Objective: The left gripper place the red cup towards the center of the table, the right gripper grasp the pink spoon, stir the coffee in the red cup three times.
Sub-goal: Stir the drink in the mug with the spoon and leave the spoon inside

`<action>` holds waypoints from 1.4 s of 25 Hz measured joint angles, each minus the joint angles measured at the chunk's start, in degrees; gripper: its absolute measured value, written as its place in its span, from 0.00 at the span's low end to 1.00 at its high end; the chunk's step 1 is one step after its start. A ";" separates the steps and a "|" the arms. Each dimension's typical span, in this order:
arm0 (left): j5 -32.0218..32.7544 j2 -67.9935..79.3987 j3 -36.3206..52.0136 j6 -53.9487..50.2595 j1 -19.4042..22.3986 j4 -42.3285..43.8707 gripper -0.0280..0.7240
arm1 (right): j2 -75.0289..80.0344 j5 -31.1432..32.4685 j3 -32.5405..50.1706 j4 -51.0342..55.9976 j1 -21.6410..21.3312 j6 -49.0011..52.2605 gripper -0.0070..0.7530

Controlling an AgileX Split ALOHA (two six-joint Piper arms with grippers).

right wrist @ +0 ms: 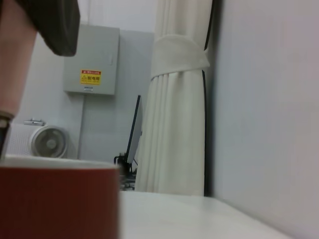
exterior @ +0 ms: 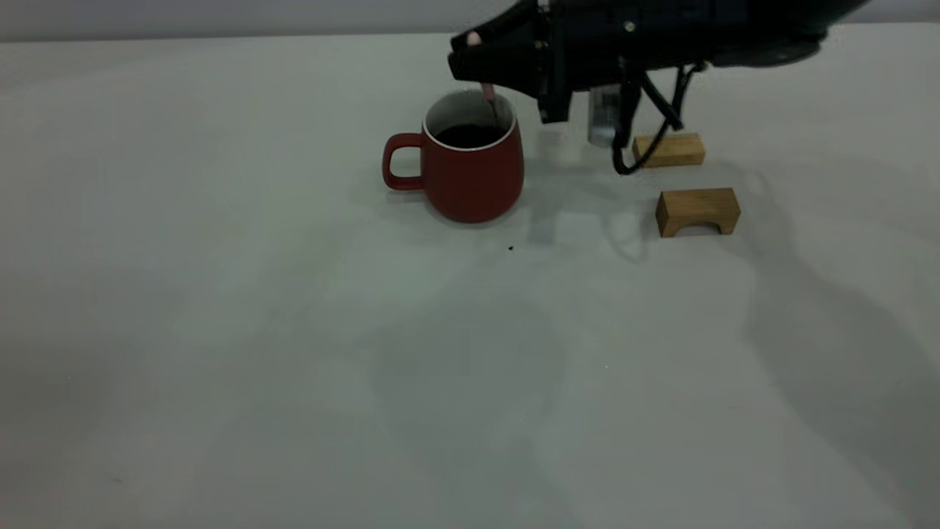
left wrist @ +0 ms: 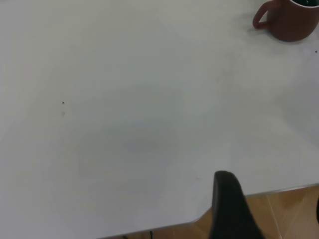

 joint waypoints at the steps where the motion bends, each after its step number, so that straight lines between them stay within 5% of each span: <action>1: 0.00 0.00 0.00 0.00 0.00 0.00 0.68 | -0.26 0.00 0.71 -0.08 0.22 0.00 0.18; 11: 0.00 0.00 0.00 0.00 0.00 0.00 0.68 | 2.93 1.82 -8.58 -0.34 3.39 -0.02 0.18; 23: 0.00 0.00 0.00 0.00 0.00 0.00 0.68 | 0.25 -0.38 -0.24 0.22 1.58 -0.07 0.18; 29: 0.00 0.00 0.00 0.00 0.00 0.00 0.68 | 3.15 1.06 -8.48 -0.33 4.42 -0.02 0.18; 35: 0.00 0.00 0.00 0.00 0.00 0.00 0.68 | 3.59 -3.09 -10.30 -0.37 2.27 0.42 0.18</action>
